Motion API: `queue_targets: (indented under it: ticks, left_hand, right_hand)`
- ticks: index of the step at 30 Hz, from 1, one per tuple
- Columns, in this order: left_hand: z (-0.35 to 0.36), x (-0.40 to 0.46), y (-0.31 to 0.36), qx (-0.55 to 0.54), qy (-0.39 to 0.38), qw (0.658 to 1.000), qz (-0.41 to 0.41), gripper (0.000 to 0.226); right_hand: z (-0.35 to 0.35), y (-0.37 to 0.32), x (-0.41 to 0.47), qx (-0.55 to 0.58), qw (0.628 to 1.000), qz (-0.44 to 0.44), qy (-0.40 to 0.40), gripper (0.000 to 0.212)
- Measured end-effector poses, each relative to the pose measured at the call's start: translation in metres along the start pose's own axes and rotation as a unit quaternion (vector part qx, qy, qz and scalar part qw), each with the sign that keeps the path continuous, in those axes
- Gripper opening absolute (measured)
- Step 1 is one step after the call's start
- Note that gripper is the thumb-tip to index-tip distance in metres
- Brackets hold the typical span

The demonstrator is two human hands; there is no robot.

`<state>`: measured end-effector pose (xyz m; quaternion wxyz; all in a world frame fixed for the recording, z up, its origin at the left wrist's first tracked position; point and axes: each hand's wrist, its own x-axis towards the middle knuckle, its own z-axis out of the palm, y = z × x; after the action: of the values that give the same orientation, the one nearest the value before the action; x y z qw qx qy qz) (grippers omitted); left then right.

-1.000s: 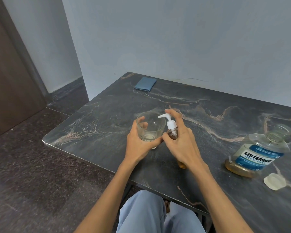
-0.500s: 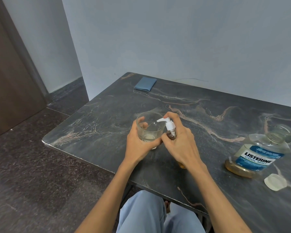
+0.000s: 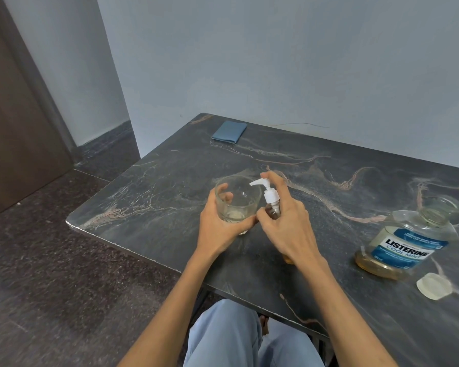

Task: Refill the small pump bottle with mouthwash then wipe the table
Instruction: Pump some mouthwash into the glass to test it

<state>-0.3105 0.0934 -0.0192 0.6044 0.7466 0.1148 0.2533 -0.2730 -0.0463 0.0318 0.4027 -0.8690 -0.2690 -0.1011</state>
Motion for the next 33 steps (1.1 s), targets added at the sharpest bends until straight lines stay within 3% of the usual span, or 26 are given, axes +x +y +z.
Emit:
queue_targets:
  ticks: [7, 12, 17, 22, 28, 33]
  left_hand:
    - [0.0005, 0.0001, 0.0004, 0.001, -0.001, 1.000, 0.000, 0.089]
    - [0.0004, 0.0008, -0.0007, 0.001, -0.001, 1.000, -0.002, 0.089]
    - [0.0005, 0.0018, -0.0019, 0.004, -0.002, 1.000, -0.003, 0.087]
    - [0.0008, 0.0022, -0.0028, 0.003, 0.000, 1.000, -0.002, 0.088]
    - [0.0009, 0.0026, -0.0028, -0.001, -0.001, 1.000, -0.006, 0.089]
    - [0.0008, 0.0024, -0.0032, -0.002, -0.004, 1.000, -0.004, 0.088]
  right_hand:
    - [0.0004, 0.0014, 0.0000, -0.027, 1.000, 0.002, 0.002, 0.054]
    - [-0.0008, -0.0005, 0.0003, -0.029, 1.000, -0.003, -0.004, 0.065]
    - [0.0014, 0.0005, -0.0006, -0.035, 0.999, 0.005, 0.003, 0.055]
    - [0.0006, -0.0012, -0.0004, -0.021, 1.000, 0.002, -0.004, 0.066]
    - [0.0008, -0.0007, 0.0004, -0.032, 0.999, -0.001, 0.002, 0.053]
    - [0.0003, -0.0010, 0.0010, -0.029, 1.000, 0.001, -0.004, 0.062]
